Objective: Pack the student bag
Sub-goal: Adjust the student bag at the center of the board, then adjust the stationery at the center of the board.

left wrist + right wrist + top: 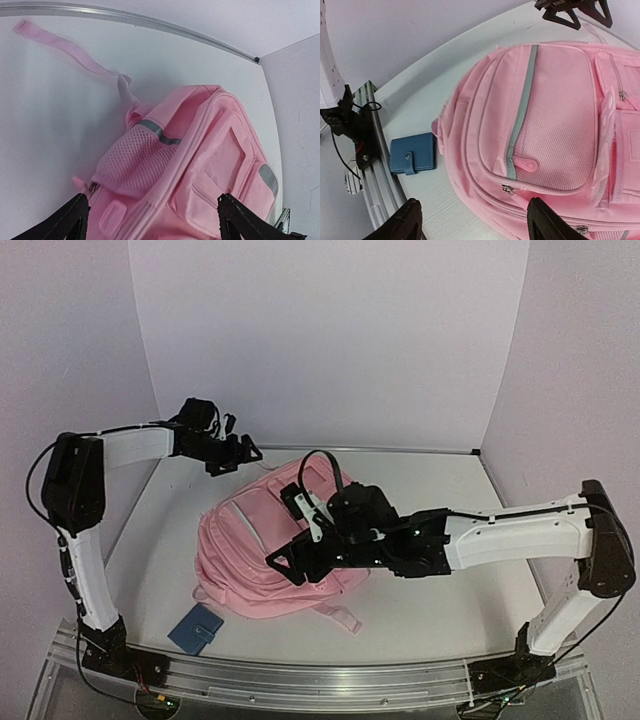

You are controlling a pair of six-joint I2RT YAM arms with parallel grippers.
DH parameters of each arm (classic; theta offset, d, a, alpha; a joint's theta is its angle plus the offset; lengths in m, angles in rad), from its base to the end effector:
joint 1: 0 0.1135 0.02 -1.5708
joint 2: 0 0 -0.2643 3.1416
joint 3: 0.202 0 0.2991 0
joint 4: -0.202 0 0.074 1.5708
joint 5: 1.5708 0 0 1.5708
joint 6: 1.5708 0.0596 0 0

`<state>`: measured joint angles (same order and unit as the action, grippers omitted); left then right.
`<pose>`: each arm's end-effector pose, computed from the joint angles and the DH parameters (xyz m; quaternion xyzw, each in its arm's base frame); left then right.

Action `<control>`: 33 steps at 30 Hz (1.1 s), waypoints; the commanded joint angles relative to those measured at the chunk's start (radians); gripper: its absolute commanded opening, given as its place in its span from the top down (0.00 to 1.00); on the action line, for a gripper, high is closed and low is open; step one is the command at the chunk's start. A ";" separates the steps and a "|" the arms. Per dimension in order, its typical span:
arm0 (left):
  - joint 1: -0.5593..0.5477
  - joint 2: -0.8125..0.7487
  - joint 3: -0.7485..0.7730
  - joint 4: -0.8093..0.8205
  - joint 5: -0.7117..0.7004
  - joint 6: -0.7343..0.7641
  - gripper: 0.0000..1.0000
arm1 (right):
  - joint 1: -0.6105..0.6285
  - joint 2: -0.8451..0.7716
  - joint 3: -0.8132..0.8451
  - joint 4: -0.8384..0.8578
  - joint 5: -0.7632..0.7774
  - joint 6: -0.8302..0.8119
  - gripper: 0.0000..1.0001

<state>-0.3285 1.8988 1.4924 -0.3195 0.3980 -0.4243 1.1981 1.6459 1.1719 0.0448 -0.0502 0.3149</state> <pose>0.4606 -0.1814 0.2174 0.0382 0.8969 -0.3154 0.3075 0.1608 0.4196 0.2411 -0.3718 0.7547 0.3861 0.3783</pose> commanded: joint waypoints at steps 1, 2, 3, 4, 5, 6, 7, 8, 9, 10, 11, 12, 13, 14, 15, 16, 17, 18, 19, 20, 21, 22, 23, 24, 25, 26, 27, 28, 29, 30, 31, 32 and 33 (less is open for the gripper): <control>0.003 -0.252 -0.206 0.050 -0.085 -0.045 0.06 | 0.031 -0.057 -0.055 0.106 -0.016 0.255 0.24; 0.006 -0.281 -0.260 0.043 -0.098 -0.057 0.06 | 0.044 -0.049 -0.066 0.142 -0.020 0.299 0.23; 0.008 -0.317 -0.304 0.038 -0.110 -0.071 0.05 | 0.064 -0.032 -0.069 0.172 -0.023 0.330 0.23; 0.013 -0.354 -0.352 0.034 -0.121 -0.089 0.04 | 0.090 -0.008 -0.065 0.188 -0.023 0.357 0.22; 0.017 -0.389 -0.385 0.032 -0.122 -0.102 0.03 | 0.111 0.020 -0.052 0.205 -0.023 0.377 0.22; 0.022 -0.418 -0.423 0.031 -0.123 -0.113 0.02 | 0.128 0.059 -0.035 0.217 -0.028 0.401 0.22; 0.028 -0.439 -0.453 0.029 -0.127 -0.122 0.02 | 0.144 0.099 -0.016 0.227 -0.038 0.422 0.22; 0.032 -0.469 -0.475 0.022 -0.132 -0.131 0.02 | 0.160 0.132 0.004 0.233 -0.052 0.432 0.23; 0.036 -0.492 -0.496 0.017 -0.140 -0.138 0.01 | 0.171 0.171 0.032 0.236 -0.070 0.439 0.24; 0.039 -0.514 -0.519 0.014 -0.147 -0.144 0.01 | 0.180 0.216 0.063 0.237 -0.091 0.446 0.25; 0.041 -0.539 -0.538 0.011 -0.154 -0.151 0.01 | 0.186 0.255 0.090 0.237 -0.110 0.451 0.27; 0.043 -0.567 -0.556 0.008 -0.160 -0.160 0.01 | 0.189 0.296 0.116 0.237 -0.130 0.456 0.29; 0.045 -0.593 -0.575 0.007 -0.168 -0.170 0.01 | 0.190 0.340 0.143 0.237 -0.149 0.461 0.31; 0.047 -0.619 -0.598 0.007 -0.179 -0.182 0.00 | 0.190 0.387 0.169 0.237 -0.164 0.466 0.35; 0.048 -0.649 -0.615 0.009 -0.185 -0.196 0.00 | 0.190 0.419 0.188 0.237 -0.171 0.469 0.37; 0.049 -0.676 -0.637 0.009 -0.193 -0.207 0.00 | 0.190 0.456 0.209 0.236 -0.176 0.474 0.40; 0.049 -0.709 -0.651 0.007 -0.199 -0.221 0.00 | 0.190 0.485 0.227 0.235 -0.178 0.479 0.42; 0.049 -0.728 -0.664 0.003 -0.198 -0.233 0.00 | 0.190 0.506 0.243 0.233 -0.179 0.481 0.44; 0.049 -0.753 -0.671 0.002 -0.194 -0.240 0.00 | 0.190 0.529 0.264 0.229 -0.180 0.483 0.45; 0.049 -0.770 -0.676 -0.004 -0.189 -0.246 0.00 | 0.189 0.546 0.282 0.222 -0.176 0.487 0.45; 0.049 -0.782 -0.678 -0.012 -0.183 -0.249 0.00 | 0.189 0.563 0.300 0.213 -0.169 0.494 0.45; 0.049 -0.793 -0.677 -0.023 -0.180 -0.250 0.00 | 0.188 0.583 0.317 0.205 -0.161 0.502 0.45; 0.049 -0.802 -0.675 -0.035 -0.178 -0.249 0.00 | 0.185 0.601 0.342 0.191 -0.161 0.515 0.45; 0.050 -0.811 -0.675 -0.044 -0.176 -0.248 0.00 | 0.180 0.625 0.370 0.173 -0.165 0.530 0.45; 0.049 -0.816 -0.675 -0.053 -0.176 -0.247 0.00 | 0.176 0.648 0.395 0.158 -0.168 0.549 0.45; 0.049 -0.821 -0.676 -0.062 -0.177 -0.247 0.00 | 0.171 0.666 0.412 0.146 -0.167 0.570 0.45; 0.049 -0.826 -0.678 -0.076 -0.176 -0.250 0.00 | 0.164 0.678 0.421 0.138 -0.161 0.593 0.45; 0.049 -0.830 -0.686 -0.084 -0.174 -0.260 0.00 | 0.156 0.686 0.420 0.135 -0.156 0.617 0.46; 0.049 -0.833 -0.699 -0.086 -0.170 -0.273 0.00 | 0.146 0.692 0.416 0.133 -0.151 0.641 0.46; 0.048 -0.838 -0.720 -0.081 -0.158 -0.284 0.00 | 0.137 0.695 0.411 0.133 -0.147 0.663 0.47; 0.049 -0.842 -0.743 -0.075 -0.151 -0.294 0.00 | 0.131 0.699 0.408 0.134 -0.143 0.681 0.47; 0.049 -0.845 -0.764 -0.071 -0.147 -0.304 0.00 | 0.125 0.704 0.407 0.134 -0.141 0.697 0.48; 0.048 -0.847 -0.781 -0.071 -0.147 -0.311 0.00 | 0.123 0.711 0.411 0.134 -0.142 0.709 0.48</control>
<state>-0.2840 1.0748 0.7754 -0.3673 0.2354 -0.6884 1.3516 2.3240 1.5616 0.1949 -0.2141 0.9245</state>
